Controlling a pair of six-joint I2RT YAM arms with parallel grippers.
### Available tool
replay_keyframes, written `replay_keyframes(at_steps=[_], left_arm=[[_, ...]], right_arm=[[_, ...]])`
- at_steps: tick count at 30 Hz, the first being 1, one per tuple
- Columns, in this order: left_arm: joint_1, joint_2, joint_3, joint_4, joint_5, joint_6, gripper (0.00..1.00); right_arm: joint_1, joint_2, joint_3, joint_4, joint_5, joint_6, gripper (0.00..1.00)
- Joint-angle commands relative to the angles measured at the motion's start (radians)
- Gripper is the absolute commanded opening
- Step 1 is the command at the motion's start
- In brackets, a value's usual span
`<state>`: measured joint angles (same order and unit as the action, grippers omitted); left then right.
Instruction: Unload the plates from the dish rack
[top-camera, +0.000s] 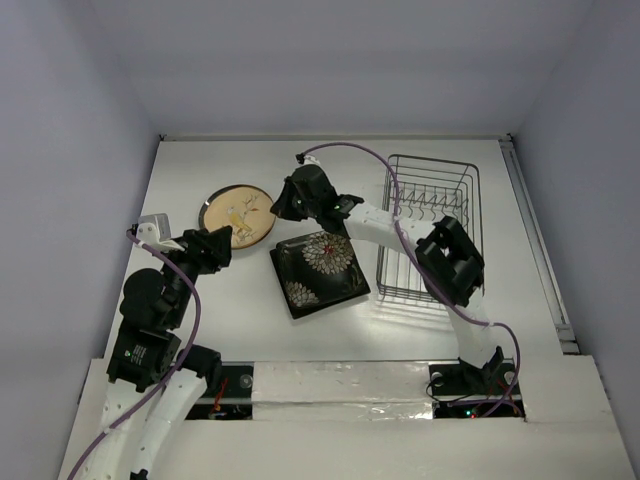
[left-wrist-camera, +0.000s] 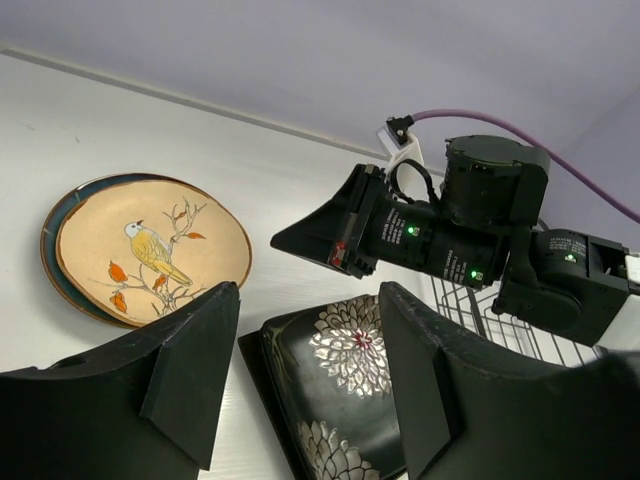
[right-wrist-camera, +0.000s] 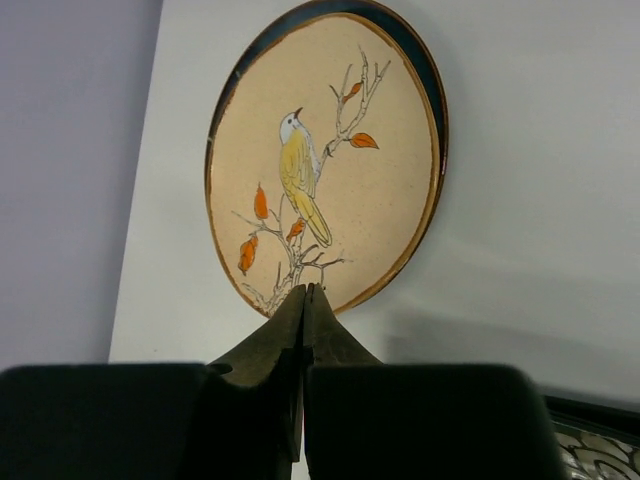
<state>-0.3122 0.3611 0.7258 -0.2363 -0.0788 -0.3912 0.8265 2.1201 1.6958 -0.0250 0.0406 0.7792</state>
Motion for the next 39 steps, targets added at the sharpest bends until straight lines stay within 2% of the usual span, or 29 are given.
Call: replay_keyframes(at_steps=[1,5,7,11,12,14,15,18,19,21,22,23,25,26,27,29,32,36,39], left_arm=[[-0.001,-0.005,-0.006,0.037,0.005,0.002,0.54],[-0.001,-0.001,-0.005,0.035,-0.007,0.000,0.53],[-0.001,0.001,-0.005,0.034,-0.010,-0.001,0.58],[0.009,0.016,0.000,0.034,0.014,-0.001,0.75],[0.009,0.018,0.000,0.034,0.017,0.003,0.80],[0.009,0.024,0.003,0.037,0.027,0.009,0.84],[0.009,0.025,0.004,0.041,0.028,0.014,0.88],[0.009,0.032,0.007,0.043,0.036,0.017,0.91],[0.009,0.032,0.007,0.048,0.037,0.017,0.91],[0.009,0.032,0.011,0.055,0.040,0.018,0.92],[0.009,0.035,0.015,0.055,0.042,0.020,0.92],[0.009,0.038,0.030,0.054,0.042,0.023,0.92],[0.009,0.039,0.053,0.045,0.034,0.026,0.92],[0.009,0.039,0.079,0.043,0.021,0.029,0.92],[0.009,0.039,0.093,0.040,0.016,0.032,0.93],[0.009,0.032,0.124,0.048,-0.001,0.038,0.93],[0.009,0.024,0.136,0.058,-0.039,0.035,0.93],[0.009,0.010,0.113,0.068,-0.062,0.022,0.93],[0.009,-0.013,0.098,0.086,-0.065,0.011,0.97]], right_arm=[[0.010,-0.035,-0.010,0.037,0.013,-0.041,0.00],[0.019,-0.119,-0.092,0.094,0.001,-0.080,0.00],[0.019,-0.185,-0.137,0.108,0.002,-0.110,0.00],[0.019,-0.405,-0.275,0.126,0.039,-0.211,0.00],[0.019,-0.504,-0.304,0.120,0.053,-0.234,0.00],[0.019,-0.618,-0.408,0.088,0.093,-0.300,0.00],[0.019,-0.741,-0.491,0.077,0.108,-0.339,0.00],[0.019,-0.946,-0.617,0.028,0.217,-0.383,0.01],[0.019,-1.080,-0.649,-0.013,0.249,-0.399,0.03],[0.019,-1.211,-0.728,-0.085,0.358,-0.403,0.14],[0.019,-1.335,-0.749,-0.104,0.392,-0.406,0.23],[0.019,-1.394,-0.780,-0.139,0.430,-0.405,0.37],[0.019,-1.498,-0.794,-0.176,0.572,-0.382,0.53],[0.019,-1.584,-0.798,-0.203,0.664,-0.377,0.65],[0.019,-1.621,-0.802,-0.210,0.708,-0.376,0.68],[0.019,-1.696,-0.805,-0.216,0.783,-0.380,0.71],[0.019,-1.739,-0.824,-0.199,0.809,-0.388,0.71],[0.019,-1.729,-0.837,-0.208,0.803,-0.388,0.71],[0.019,-1.707,-0.838,-0.217,0.783,-0.400,0.72]])
